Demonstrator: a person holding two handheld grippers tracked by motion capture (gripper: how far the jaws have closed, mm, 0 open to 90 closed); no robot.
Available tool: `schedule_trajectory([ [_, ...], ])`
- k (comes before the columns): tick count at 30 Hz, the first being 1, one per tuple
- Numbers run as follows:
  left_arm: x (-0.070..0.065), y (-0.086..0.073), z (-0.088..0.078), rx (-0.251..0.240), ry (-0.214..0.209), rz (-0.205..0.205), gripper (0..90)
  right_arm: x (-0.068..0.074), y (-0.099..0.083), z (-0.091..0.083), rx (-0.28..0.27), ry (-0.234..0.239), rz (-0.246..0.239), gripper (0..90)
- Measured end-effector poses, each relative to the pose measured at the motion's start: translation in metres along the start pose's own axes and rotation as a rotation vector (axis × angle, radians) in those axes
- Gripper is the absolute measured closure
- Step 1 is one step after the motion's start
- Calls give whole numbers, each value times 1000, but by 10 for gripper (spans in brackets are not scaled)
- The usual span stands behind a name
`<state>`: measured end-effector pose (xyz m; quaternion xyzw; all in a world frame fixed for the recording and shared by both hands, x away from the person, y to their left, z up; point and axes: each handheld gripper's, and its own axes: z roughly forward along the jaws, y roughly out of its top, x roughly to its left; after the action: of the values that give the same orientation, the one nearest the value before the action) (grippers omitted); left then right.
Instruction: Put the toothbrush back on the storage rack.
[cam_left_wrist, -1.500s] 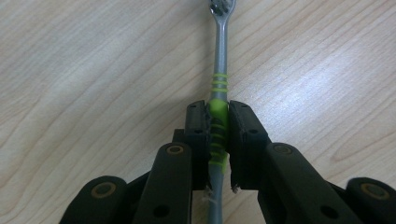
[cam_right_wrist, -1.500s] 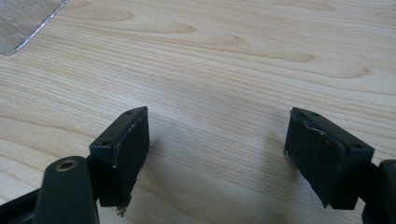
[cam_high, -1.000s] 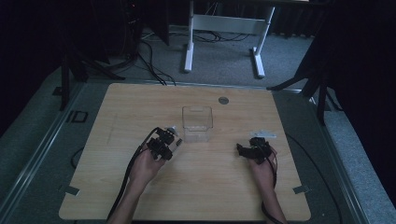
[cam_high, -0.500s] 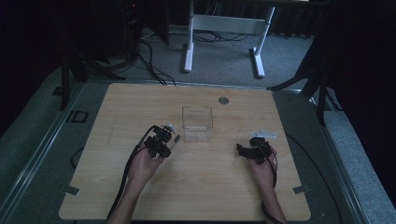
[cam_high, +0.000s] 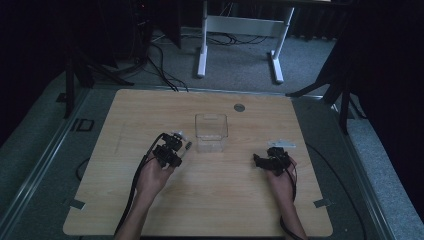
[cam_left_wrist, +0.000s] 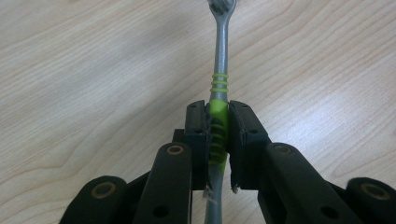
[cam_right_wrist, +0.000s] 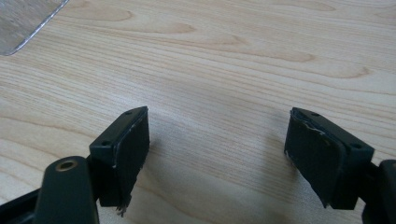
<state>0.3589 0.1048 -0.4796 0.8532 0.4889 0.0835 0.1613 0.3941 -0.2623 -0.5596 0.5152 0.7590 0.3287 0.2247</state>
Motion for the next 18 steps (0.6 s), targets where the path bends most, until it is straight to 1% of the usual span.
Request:
schedule_trajectory([
  [8,2,0,-3,-27,6,-6,789,0,0,0,0,0,0,220],
  [11,2,0,-5,-45,7,-16,789,0,0,0,0,0,0,220],
  [18,2,0,-9,-83,14,-20,790,0,0,0,0,0,0,220],
])
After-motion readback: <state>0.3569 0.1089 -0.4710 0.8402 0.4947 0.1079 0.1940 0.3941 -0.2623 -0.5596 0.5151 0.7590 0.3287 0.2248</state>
